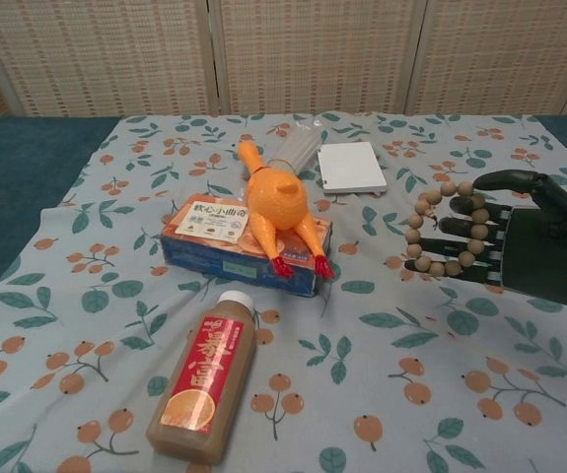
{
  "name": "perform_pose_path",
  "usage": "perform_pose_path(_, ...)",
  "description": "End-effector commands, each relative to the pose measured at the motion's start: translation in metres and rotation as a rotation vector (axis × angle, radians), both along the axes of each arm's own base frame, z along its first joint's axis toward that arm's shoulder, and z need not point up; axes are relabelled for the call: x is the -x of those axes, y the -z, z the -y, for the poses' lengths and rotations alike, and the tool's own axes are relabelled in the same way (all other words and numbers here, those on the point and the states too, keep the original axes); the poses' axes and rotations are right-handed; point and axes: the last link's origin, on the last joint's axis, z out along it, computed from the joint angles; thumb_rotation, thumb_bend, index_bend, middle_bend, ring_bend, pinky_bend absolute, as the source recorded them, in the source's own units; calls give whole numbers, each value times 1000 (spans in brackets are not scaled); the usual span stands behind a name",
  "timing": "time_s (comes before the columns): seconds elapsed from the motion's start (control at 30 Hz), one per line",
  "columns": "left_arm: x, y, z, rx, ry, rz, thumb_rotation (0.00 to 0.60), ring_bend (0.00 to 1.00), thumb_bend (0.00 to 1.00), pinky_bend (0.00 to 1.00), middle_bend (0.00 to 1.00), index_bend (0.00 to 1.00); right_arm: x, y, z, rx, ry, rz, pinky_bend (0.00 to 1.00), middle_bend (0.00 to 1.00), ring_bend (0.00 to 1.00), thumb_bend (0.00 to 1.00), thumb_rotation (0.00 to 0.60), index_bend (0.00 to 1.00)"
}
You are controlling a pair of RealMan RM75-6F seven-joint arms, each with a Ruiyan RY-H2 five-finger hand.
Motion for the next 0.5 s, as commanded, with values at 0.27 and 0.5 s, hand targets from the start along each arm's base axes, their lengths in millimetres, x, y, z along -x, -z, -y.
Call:
perform_pose_path(0.27, -1, -1, 0, -4, 3, 2, 600, 0, 426, 149, 0, 0, -4, -1, 0, -4, -23, 5, 160, 603, 254, 794, 401, 610)
perform_pose_path(0.5, -1, -1, 0, -4, 4, 3, 600, 0, 425, 148, 0, 0, -6, -3, 0, -3, -36, 13, 162, 603, 255, 1000, 561, 602)
